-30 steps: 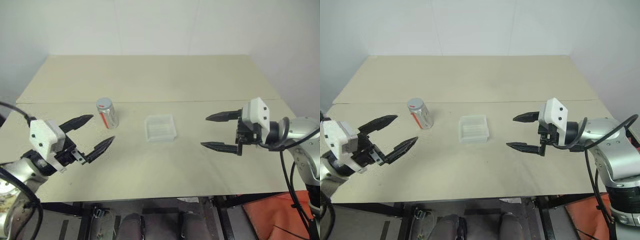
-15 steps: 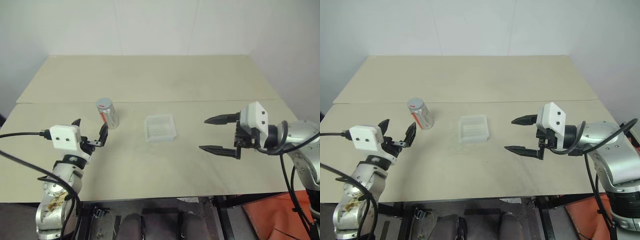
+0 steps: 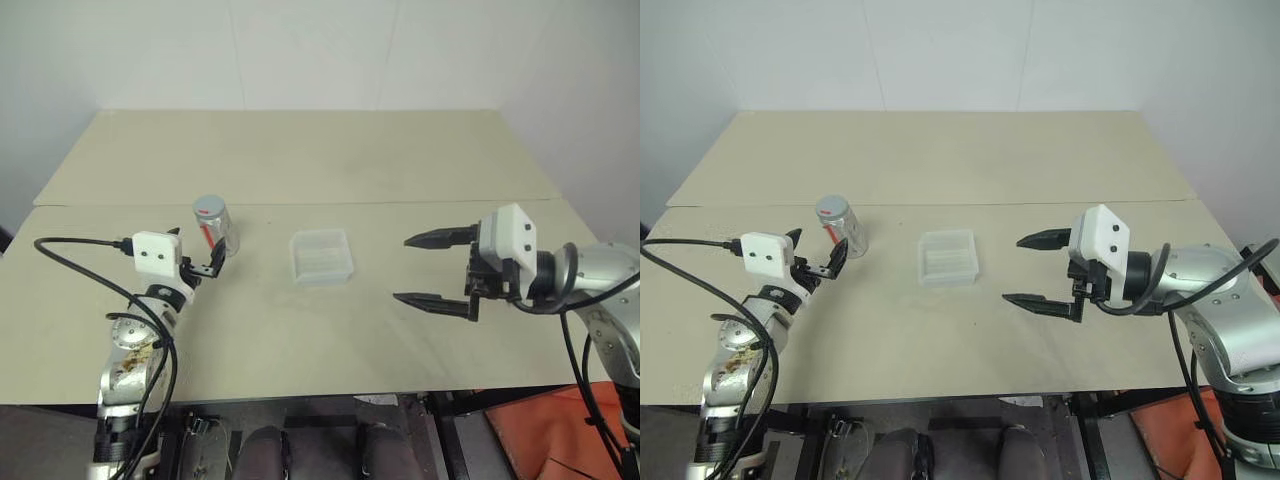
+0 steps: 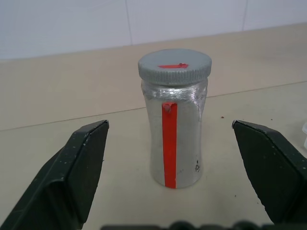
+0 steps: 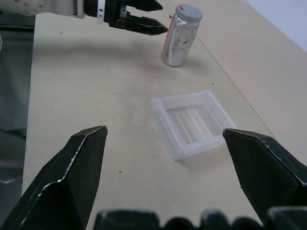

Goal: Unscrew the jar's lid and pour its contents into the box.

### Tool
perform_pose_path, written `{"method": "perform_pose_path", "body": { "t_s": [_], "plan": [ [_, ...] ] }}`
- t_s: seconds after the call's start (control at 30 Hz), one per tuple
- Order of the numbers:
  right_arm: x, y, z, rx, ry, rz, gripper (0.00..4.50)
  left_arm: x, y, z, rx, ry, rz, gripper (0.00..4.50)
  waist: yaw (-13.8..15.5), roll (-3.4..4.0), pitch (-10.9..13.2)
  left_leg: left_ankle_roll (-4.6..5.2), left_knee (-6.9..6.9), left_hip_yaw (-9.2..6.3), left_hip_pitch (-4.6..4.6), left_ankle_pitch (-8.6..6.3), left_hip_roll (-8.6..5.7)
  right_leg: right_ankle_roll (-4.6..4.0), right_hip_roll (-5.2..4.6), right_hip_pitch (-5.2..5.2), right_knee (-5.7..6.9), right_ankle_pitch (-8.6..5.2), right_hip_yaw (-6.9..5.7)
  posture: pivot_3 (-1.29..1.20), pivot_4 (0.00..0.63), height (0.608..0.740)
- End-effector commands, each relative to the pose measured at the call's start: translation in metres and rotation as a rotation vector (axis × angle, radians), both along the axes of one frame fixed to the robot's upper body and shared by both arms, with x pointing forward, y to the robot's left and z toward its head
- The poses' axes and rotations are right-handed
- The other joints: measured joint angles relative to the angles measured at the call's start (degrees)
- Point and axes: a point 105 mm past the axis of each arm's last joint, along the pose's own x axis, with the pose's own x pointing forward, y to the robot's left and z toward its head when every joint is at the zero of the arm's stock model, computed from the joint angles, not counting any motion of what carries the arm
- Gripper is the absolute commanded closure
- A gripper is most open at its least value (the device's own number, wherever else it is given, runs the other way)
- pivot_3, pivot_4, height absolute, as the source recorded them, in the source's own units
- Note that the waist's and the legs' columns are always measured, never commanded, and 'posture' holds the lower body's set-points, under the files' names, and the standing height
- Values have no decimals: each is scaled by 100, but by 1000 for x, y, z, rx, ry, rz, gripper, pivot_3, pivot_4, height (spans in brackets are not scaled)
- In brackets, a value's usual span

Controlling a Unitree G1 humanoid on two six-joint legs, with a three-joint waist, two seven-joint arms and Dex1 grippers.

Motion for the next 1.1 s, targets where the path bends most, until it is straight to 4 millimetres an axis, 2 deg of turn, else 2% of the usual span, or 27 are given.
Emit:
{"method": "perform_pose_path", "body": {
  "t_s": [0.03, 0.53, 0.87, 0.97, 1.1],
  "plan": [
    [-5, -3, 14, 2, -59, -9, 0, 6, 1, 11, 33, -53, -14, 9, 0, 0, 0, 0, 0, 0, 0, 0, 0, 0, 0, 0, 1, 0, 0, 0, 150, 740],
    [-12, -1, 16, 8, -67, 5, 0, 40, 0, 9, 29, -73, -23, 9, 2, -1, 1, 0, 1, 2, -2, 1, 0, 3, -1, 1, 2, 2, -4, 0, 150, 740],
    [-12, 0, 19, 18, -67, 10, 0, 49, -5, 7, -1, -67, -51, 9, -2, -2, 1, 0, 2, 2, -3, 1, 0, 6, -1, 1, 1, 4, -6, 0, 150, 740],
    [-13, 1, 19, 17, -66, 13, 0, 50, -4, 7, 1, -77, -40, 607, 0, -2, 1, 0, 3, 1, -4, 1, 0, 6, -1, 1, 1, 4, -6, 0, 150, 740],
    [-14, 1, 17, 12, -63, 17, 0, 53, -4, 7, 9, -92, -37, 1833, 4, -2, 1, 0, 3, 1, -4, 1, 0, 7, -1, 1, 1, 4, -7, 0, 150, 740]
  ]
}}
